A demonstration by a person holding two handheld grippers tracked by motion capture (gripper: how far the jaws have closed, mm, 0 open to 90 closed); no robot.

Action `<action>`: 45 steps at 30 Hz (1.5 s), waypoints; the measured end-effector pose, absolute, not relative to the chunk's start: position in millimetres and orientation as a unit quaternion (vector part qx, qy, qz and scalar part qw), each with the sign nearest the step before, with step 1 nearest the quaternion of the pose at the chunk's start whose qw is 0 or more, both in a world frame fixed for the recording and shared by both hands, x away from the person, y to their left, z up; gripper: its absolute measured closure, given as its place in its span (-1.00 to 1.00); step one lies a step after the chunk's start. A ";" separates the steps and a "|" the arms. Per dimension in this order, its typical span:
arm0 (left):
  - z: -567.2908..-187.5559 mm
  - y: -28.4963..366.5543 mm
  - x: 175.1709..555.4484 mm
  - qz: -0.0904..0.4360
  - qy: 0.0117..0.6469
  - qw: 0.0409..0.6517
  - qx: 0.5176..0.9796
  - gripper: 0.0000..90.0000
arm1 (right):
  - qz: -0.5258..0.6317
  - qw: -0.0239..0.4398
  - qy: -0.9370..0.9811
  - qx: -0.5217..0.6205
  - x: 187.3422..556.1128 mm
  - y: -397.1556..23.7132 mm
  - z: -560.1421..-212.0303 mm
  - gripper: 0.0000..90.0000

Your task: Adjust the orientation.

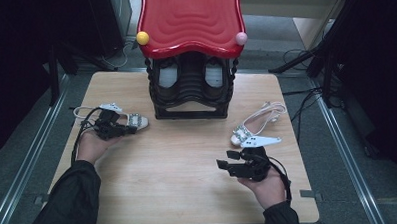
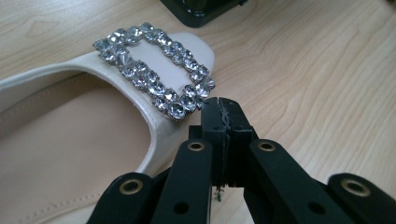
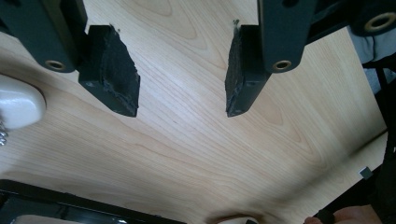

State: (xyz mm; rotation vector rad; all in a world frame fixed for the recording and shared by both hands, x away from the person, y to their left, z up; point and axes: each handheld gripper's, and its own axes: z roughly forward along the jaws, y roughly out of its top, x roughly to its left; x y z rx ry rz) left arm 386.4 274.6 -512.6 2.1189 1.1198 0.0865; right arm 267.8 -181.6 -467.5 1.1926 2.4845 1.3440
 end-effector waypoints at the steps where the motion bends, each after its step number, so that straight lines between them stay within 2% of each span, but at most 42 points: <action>1: -512.5 273.8 388.0 0.035 0.435 0.363 0.823 1.00 | 0.438 0.038 0.809 0.391 267.3 -182.6 -467.6 0.03; 19: -512.1 262.5 403.5 0.029 0.466 0.354 0.810 1.00 | 0.430 0.043 0.808 0.401 261.1 -187.3 -469.8 0.03; 26: -488.7 280.1 393.1 0.023 0.473 0.393 0.788 1.00 | 0.431 0.041 0.810 0.395 264.0 -185.2 -469.0 0.03; 36: -458.6 317.3 375.2 0.050 0.492 0.402 0.771 1.00 | 0.428 0.036 0.818 0.382 268.3 -177.4 -469.5 0.03; 45: -459.3 351.6 369.1 0.069 0.522 0.394 0.753 0.99 | 0.426 0.036 0.821 0.377 269.9 -172.8 -470.1 0.02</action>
